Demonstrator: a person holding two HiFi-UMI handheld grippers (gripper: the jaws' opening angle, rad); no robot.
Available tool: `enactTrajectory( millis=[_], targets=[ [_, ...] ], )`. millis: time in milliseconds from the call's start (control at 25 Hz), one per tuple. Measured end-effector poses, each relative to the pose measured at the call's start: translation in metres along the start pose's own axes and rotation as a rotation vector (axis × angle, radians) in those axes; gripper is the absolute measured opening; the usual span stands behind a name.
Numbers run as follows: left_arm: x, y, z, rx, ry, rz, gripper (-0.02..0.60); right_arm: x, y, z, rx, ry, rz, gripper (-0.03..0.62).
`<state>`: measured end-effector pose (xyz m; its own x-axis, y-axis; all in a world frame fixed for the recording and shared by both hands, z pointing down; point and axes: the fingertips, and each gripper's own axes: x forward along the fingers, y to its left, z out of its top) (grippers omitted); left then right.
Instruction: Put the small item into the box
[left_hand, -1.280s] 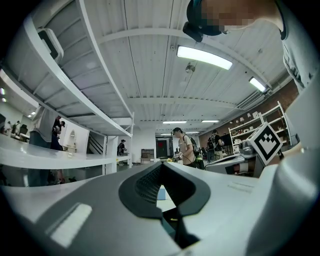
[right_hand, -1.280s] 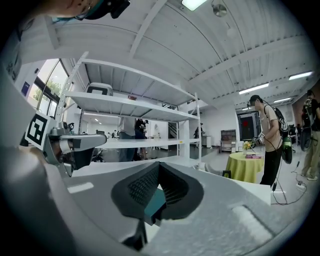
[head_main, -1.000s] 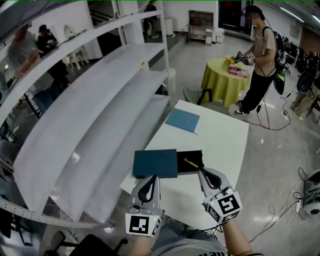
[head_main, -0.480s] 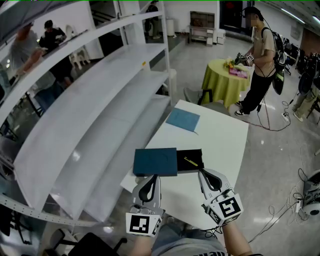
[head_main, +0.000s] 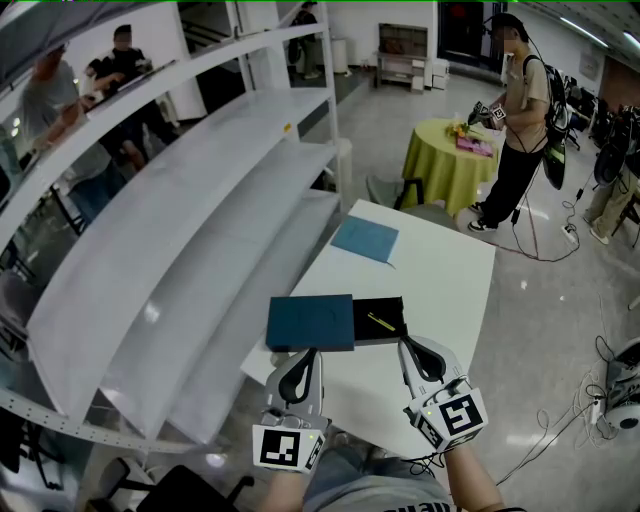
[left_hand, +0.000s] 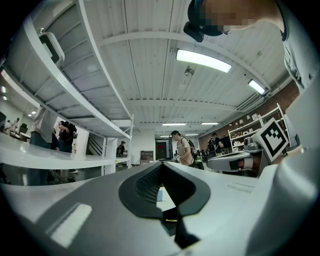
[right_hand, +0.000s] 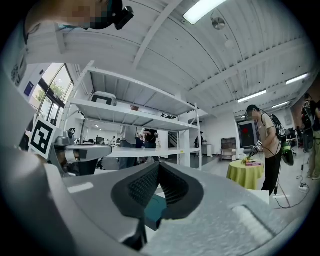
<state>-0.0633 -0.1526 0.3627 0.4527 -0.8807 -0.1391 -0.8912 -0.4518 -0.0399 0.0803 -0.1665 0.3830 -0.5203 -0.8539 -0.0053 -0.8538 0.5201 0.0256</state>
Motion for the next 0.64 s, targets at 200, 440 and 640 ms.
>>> enactTrajectory(
  millis=[200, 440, 640],
  targets=[
    [-0.0008, 0.0001, 0.0003, -0.005, -0.002, -0.006, 0.017, -0.0003, 0.0018, -0.0017, 0.007, -0.005, 0.0, 0.003],
    [0.0002, 0.0016, -0.0015, -0.009, -0.003, -0.011, 0.017, 0.0011, 0.0024, -0.0002, 0.0, -0.005, -0.008, 0.003],
    [0.0026, 0.0035, -0.0025, -0.015, -0.001, -0.011, 0.017, 0.0038, 0.0017, -0.0011, 0.005, -0.005, -0.011, 0.003]
  ],
)
